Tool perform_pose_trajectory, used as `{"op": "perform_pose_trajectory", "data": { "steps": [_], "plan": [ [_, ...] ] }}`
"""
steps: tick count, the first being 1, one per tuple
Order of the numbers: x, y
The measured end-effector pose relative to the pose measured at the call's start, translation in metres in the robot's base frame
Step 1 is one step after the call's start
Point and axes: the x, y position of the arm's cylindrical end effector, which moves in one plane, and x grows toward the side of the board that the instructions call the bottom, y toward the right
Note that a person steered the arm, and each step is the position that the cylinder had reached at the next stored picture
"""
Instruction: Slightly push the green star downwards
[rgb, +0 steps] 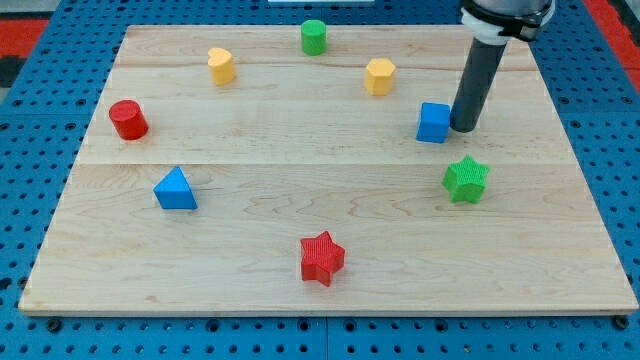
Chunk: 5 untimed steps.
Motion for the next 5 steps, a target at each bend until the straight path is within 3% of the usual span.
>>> {"op": "perform_pose_trajectory", "data": {
  "steps": [2, 3, 4, 5],
  "plan": [
    [0.113, 0.07],
    [0.107, 0.042],
    [0.074, 0.076],
    [0.061, 0.01]
  ]
}}
